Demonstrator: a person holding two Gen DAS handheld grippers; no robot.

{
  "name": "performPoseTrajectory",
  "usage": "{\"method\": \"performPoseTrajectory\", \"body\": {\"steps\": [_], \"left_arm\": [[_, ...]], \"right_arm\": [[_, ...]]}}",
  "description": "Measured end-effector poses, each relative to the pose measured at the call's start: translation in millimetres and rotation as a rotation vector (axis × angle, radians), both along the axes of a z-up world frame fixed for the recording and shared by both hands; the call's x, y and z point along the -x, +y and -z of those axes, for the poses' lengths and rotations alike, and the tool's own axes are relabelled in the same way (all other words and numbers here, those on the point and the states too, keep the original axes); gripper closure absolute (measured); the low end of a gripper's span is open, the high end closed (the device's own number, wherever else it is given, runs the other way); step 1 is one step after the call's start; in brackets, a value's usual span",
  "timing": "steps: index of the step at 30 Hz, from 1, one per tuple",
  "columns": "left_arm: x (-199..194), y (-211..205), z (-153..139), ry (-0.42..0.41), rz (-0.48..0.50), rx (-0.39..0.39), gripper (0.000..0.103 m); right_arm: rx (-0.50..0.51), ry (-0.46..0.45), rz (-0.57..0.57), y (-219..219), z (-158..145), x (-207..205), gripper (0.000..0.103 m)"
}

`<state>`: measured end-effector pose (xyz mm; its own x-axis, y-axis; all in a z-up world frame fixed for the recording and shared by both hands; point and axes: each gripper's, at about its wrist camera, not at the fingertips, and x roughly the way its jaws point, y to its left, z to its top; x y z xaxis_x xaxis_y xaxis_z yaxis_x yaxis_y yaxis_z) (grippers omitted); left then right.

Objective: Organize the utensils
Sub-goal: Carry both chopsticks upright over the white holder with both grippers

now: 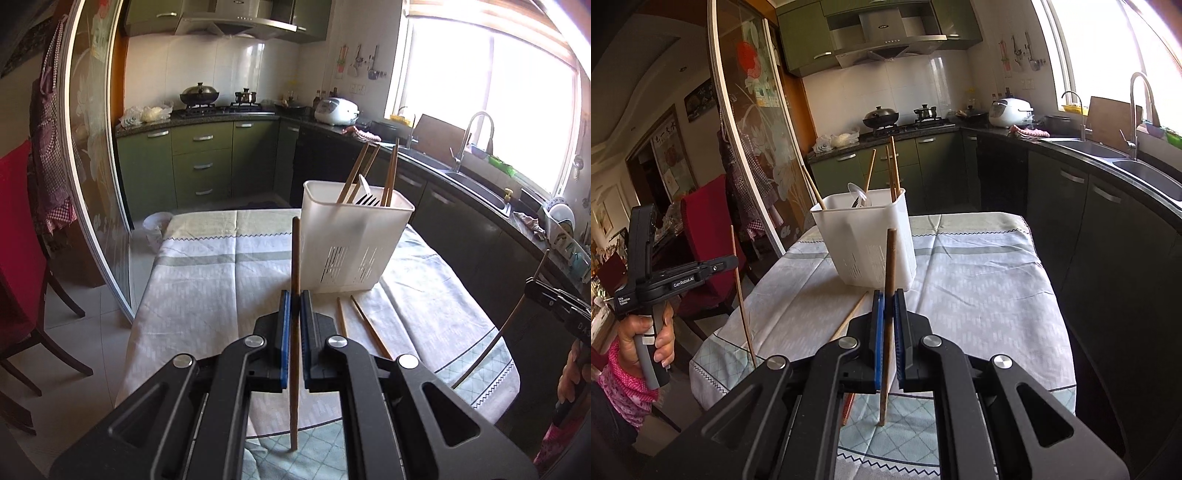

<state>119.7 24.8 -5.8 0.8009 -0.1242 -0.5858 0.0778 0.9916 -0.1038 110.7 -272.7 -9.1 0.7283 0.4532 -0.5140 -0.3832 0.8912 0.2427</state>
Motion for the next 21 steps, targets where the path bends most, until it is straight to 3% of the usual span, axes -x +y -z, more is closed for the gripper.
{"method": "performPoseTrajectory", "body": {"steps": [7, 12, 21], "left_arm": [[12.0, -13.3, -7.1, -0.038, 0.019, -0.039, 0.098], [12.1, -10.5, -6.9, -0.041, 0.018, -0.024, 0.098], [8.5, -12.4, -27.6, -0.082, 0.06, 0.005, 0.098]], "right_arm": [[-0.03, 0.0, 0.009, -7.1, 2.6, 3.4, 0.097], [-0.067, 0.02, 0.002, -8.5, 2.5, -1.8, 0.097], [-0.097, -0.004, -0.011, -5.1, -24.9, -19.5, 0.097]]}}
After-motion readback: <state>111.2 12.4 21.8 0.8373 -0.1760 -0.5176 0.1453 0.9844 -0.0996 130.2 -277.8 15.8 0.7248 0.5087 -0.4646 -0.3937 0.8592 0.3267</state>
